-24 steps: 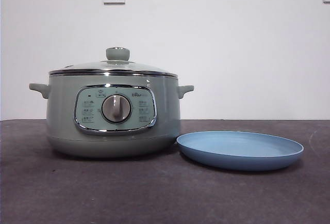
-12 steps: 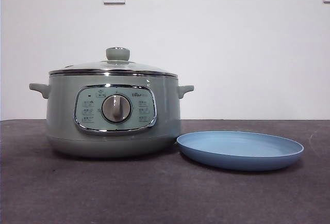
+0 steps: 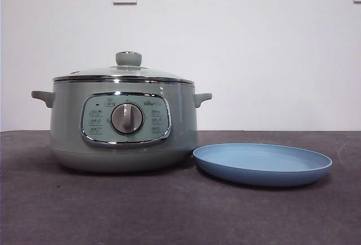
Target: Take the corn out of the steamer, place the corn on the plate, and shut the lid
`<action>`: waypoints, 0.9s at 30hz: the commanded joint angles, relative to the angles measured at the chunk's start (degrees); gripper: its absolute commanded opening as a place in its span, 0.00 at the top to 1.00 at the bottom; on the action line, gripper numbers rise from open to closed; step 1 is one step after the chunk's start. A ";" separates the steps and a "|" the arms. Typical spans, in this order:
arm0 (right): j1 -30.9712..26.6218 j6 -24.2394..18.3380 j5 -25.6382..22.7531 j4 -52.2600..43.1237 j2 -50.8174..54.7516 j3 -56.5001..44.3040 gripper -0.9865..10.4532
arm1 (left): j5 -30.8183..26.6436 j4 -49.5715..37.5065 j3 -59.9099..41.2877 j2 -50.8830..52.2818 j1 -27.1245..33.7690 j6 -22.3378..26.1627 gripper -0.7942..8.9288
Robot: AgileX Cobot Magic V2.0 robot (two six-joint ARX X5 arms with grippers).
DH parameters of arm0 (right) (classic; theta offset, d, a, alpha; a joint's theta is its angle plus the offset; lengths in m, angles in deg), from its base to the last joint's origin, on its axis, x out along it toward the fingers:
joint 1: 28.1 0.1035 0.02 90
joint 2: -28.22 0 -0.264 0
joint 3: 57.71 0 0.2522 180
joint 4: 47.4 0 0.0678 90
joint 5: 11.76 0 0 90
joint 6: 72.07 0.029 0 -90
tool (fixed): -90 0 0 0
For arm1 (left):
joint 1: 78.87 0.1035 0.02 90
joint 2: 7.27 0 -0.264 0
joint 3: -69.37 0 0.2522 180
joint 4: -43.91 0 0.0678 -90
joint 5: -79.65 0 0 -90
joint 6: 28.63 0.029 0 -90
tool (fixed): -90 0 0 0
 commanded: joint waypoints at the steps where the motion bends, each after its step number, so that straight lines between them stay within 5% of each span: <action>1: 0.13 0.11 -0.07 -0.09 -0.04 0.17 0.39 | -3.43 -6.14 0.09 -3.74 -2.95 -0.13 0.31; 14: 0.13 0.11 -0.26 0.11 -0.15 0.17 0.39 | -15.56 -26.73 0.11 -21.59 -12.66 0.50 0.31; 27: 0.13 0.07 -0.31 1.88 -0.31 0.17 0.39 | -19.85 -34.01 0.11 -34.60 -16.06 1.70 0.31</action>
